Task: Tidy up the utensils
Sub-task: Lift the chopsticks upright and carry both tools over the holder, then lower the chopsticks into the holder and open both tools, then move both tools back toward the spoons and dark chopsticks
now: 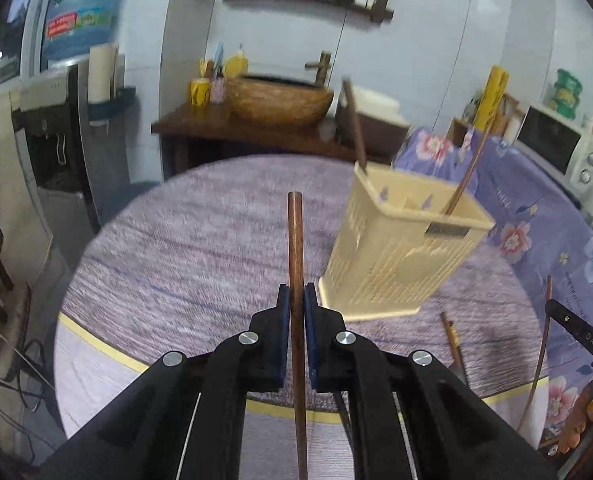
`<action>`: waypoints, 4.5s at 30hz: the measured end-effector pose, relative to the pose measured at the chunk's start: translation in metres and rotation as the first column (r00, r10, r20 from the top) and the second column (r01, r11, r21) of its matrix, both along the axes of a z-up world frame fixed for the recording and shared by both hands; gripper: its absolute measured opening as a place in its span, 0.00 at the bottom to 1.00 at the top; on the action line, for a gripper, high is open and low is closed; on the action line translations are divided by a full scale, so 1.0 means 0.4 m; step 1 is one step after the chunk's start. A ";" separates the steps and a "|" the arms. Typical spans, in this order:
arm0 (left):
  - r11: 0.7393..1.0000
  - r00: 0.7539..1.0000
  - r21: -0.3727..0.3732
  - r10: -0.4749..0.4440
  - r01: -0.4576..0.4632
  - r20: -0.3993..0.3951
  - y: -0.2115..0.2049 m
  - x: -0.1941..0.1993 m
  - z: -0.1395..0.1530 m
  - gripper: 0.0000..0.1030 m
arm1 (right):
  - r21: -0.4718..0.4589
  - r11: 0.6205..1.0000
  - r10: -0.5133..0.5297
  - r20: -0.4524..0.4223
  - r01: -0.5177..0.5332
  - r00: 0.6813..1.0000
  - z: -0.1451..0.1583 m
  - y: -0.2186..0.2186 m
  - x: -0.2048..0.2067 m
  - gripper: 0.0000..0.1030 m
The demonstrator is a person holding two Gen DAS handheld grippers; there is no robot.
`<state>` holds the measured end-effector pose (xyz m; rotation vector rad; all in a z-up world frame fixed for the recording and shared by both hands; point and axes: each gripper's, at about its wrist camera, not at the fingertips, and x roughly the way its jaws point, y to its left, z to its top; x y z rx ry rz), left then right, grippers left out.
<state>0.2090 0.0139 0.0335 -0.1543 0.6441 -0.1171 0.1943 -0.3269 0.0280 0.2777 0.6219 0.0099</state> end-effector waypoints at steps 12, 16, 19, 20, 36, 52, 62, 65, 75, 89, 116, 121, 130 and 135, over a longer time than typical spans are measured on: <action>1.000 0.996 -0.004 -0.004 0.005 0.093 0.008 -0.025 0.088 0.08 | -0.050 0.999 -0.014 0.091 0.019 0.996 0.122 0.001 -0.042 0.07; 1.000 0.995 -0.002 -0.009 0.009 0.098 0.011 -0.030 0.092 0.08 | -0.064 0.998 -0.009 0.099 0.016 0.995 0.131 0.004 -0.045 0.07; 1.000 0.995 -0.008 -0.009 0.010 0.103 0.016 -0.032 0.101 0.08 | -0.068 0.998 -0.004 0.107 0.011 0.994 0.141 0.007 -0.048 0.07; 1.000 0.994 -0.012 -0.012 0.013 0.105 0.018 -0.032 0.106 0.08 | -0.068 0.998 0.000 0.114 0.007 0.993 0.149 0.009 -0.049 0.07; 0.995 0.940 -0.087 -0.024 0.056 0.340 -0.025 0.030 0.485 0.08 | -0.004 0.999 0.045 0.379 -0.047 0.924 0.560 0.122 0.069 0.07; 0.999 0.985 -0.049 -0.004 0.013 0.174 -0.119 0.162 0.189 0.08 | 0.004 0.999 0.041 0.210 -0.042 0.977 0.291 0.199 0.234 0.08; 0.998 0.996 -0.059 -0.007 0.012 0.087 -0.126 0.190 0.106 0.08 | 0.011 0.999 0.035 0.165 -0.037 0.986 0.217 0.196 0.254 0.08; 0.999 0.996 -0.044 -0.016 0.020 0.089 -0.133 0.187 0.108 0.08 | 0.009 0.999 0.033 0.166 -0.035 0.986 0.215 0.192 0.252 0.08; 0.999 0.990 -0.025 -0.034 0.038 0.138 -0.123 0.118 0.134 0.55 | 0.000 0.999 0.041 0.172 -0.042 0.984 0.209 0.180 0.217 0.41; 1.000 0.999 0.009 -0.005 0.005 -0.036 -0.022 -0.082 -0.086 0.84 | -0.161 0.987 0.012 -0.083 -0.026 0.996 -0.037 0.120 0.020 0.45; 0.997 0.979 0.026 -0.062 0.068 -0.195 -0.052 -0.121 -0.235 0.64 | -0.159 0.981 0.061 -0.279 -0.109 0.958 -0.257 0.147 -0.093 0.45; 0.997 0.978 0.028 -0.070 0.077 -0.196 -0.061 -0.124 -0.237 0.64 | -0.175 0.981 0.027 -0.293 -0.082 0.956 -0.255 0.142 -0.090 0.45; 0.997 0.979 0.029 -0.059 0.066 -0.197 -0.050 -0.118 -0.233 0.64 | -0.237 0.971 -0.044 -0.265 -0.021 0.963 -0.237 0.113 -0.107 0.45; 0.996 0.975 0.019 -0.085 0.091 -0.204 -0.077 -0.095 -0.226 0.58 | -0.175 0.984 -0.026 -0.263 -0.022 0.964 -0.238 0.112 -0.097 0.45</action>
